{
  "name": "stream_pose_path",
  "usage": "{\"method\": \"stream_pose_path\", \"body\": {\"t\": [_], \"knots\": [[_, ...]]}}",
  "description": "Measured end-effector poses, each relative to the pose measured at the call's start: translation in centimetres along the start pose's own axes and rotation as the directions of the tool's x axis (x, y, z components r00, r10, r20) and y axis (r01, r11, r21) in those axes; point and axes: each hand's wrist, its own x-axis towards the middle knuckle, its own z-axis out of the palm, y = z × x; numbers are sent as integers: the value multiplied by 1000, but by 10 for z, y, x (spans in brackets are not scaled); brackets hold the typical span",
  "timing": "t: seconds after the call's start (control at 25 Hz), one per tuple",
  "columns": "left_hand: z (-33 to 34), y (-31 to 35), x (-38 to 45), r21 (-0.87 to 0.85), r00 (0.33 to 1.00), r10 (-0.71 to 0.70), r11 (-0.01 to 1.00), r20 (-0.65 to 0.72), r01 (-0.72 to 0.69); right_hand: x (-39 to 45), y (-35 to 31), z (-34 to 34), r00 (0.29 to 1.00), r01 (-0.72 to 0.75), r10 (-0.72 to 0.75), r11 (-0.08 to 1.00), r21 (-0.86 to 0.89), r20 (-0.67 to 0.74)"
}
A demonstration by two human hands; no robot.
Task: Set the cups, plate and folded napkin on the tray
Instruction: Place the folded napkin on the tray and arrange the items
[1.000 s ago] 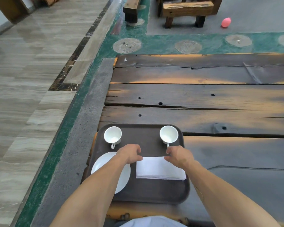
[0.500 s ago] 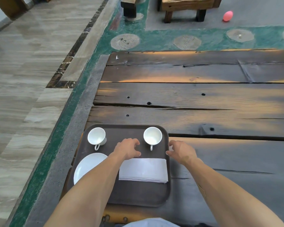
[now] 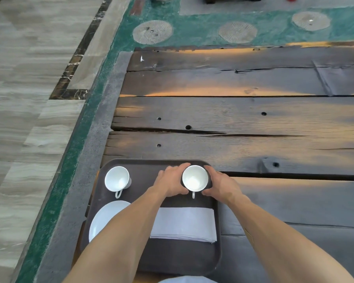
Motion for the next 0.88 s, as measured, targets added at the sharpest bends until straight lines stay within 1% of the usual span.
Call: {"method": "stream_pose_path", "body": {"t": [0.16, 0.4, 0.52, 0.88], "knots": [[2, -2, 14, -21, 997, 77, 997, 31, -76, 11, -2, 2, 999, 34, -35, 999, 25, 42], [4, -7, 17, -43, 991, 130, 991, 0, -130, 16, -5, 7, 998, 43, -45, 998, 41, 38], [2, -11, 15, -52, 991, 132, 990, -26, -134, 17, -8, 6, 998, 55, -56, 998, 41, 28], [-4, -34, 1, -47, 994, 100, 994, -45, -102, 22, -29, 20, 996, 93, -93, 996, 1, -7]]}}
